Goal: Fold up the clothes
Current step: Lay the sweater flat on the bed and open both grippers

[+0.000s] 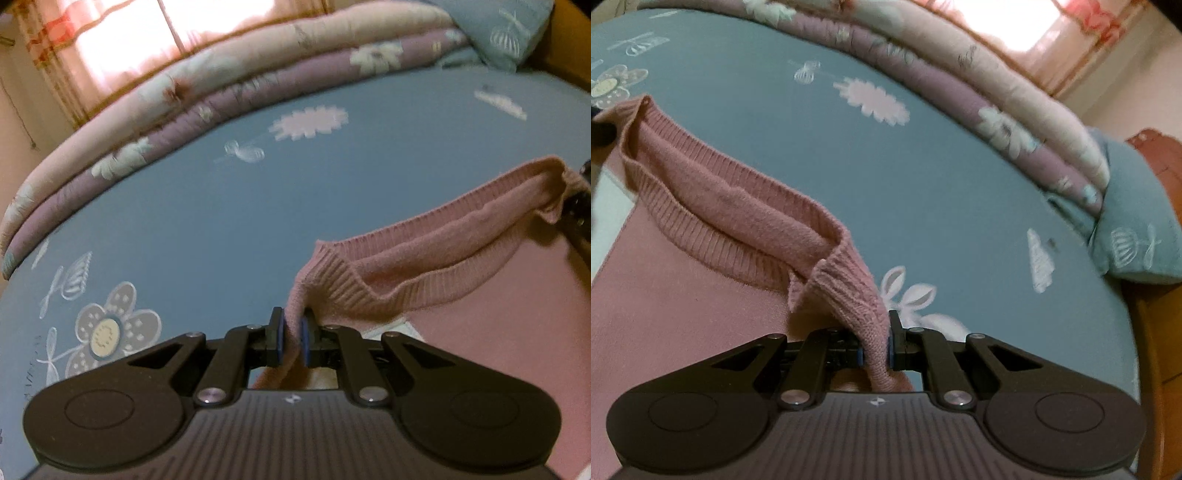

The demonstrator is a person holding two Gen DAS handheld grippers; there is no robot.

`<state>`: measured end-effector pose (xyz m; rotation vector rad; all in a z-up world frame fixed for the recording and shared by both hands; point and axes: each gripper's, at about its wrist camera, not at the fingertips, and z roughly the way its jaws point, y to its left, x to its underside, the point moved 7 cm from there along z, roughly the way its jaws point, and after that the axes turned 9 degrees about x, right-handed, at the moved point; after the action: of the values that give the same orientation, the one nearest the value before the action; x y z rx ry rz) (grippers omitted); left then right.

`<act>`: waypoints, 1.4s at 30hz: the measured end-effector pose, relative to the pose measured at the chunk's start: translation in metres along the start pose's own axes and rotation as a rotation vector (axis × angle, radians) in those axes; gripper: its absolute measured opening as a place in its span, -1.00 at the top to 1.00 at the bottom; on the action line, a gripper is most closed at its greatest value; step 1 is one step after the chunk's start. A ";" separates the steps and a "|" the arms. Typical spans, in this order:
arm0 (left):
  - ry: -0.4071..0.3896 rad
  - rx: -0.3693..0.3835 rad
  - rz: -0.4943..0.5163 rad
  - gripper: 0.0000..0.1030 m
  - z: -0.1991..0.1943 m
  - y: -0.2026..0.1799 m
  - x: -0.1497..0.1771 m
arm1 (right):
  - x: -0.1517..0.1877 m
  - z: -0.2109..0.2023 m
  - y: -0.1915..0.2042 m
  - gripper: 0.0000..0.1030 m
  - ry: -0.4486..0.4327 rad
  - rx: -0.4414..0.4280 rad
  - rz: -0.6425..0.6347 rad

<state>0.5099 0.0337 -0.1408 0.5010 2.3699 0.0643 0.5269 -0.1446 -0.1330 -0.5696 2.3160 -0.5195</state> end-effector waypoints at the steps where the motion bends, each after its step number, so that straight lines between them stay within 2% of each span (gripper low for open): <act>1: 0.007 0.003 -0.001 0.82 0.005 -0.001 0.004 | 0.002 0.003 0.002 0.76 0.007 -0.008 0.003; 6: 0.024 0.010 -0.014 0.77 0.017 0.001 0.014 | 0.009 0.015 0.006 0.76 0.034 -0.047 0.036; 8: 0.027 0.008 -0.012 0.75 0.019 0.001 0.017 | 0.011 0.018 0.009 0.69 0.037 -0.050 0.044; 10: 0.027 0.006 -0.008 0.73 0.019 0.000 0.018 | 0.013 0.020 0.011 0.45 0.033 -0.034 0.037; 12: 0.027 -0.013 0.005 0.44 0.016 0.000 0.017 | 0.014 0.018 0.009 0.10 0.023 -0.014 0.030; 13: 0.030 -0.024 0.011 0.37 0.015 0.000 0.017 | 0.014 0.016 0.007 -0.16 0.023 -0.012 0.029; 14: 0.029 -0.022 0.007 0.29 0.012 0.002 0.017 | 0.015 0.013 0.005 -0.25 0.022 -0.014 0.031; 20: 0.028 0.005 -0.014 0.18 -0.027 0.008 0.026 | 0.034 -0.031 -0.016 -0.38 0.011 -0.088 0.076; 24: 0.026 0.044 -0.027 0.10 -0.068 0.001 0.043 | 0.066 -0.075 -0.038 -0.41 0.007 -0.173 0.152; 31: 0.005 0.177 -0.044 -0.04 -0.154 -0.036 0.086 | 0.157 -0.144 -0.056 -0.42 0.091 -0.324 0.350; 33: -0.004 0.221 -0.027 -0.06 -0.177 -0.054 0.099 | 0.184 -0.162 -0.052 -0.42 0.094 -0.311 0.360; 37: -0.049 0.313 -0.009 -0.14 -0.222 -0.091 0.123 | 0.225 -0.183 -0.037 -0.48 0.117 -0.357 0.488; 39: -0.057 0.344 -0.026 -0.24 -0.237 -0.106 0.133 | 0.245 -0.193 -0.030 -0.50 0.129 -0.380 0.554; 42: -0.058 0.362 -0.032 -0.24 -0.252 -0.126 0.154 | 0.275 -0.209 -0.019 -0.50 0.148 -0.415 0.653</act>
<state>0.1984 -0.0031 -0.0717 0.6245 2.3393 -0.3946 0.2016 -0.2623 -0.1247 0.0701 2.5784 0.2402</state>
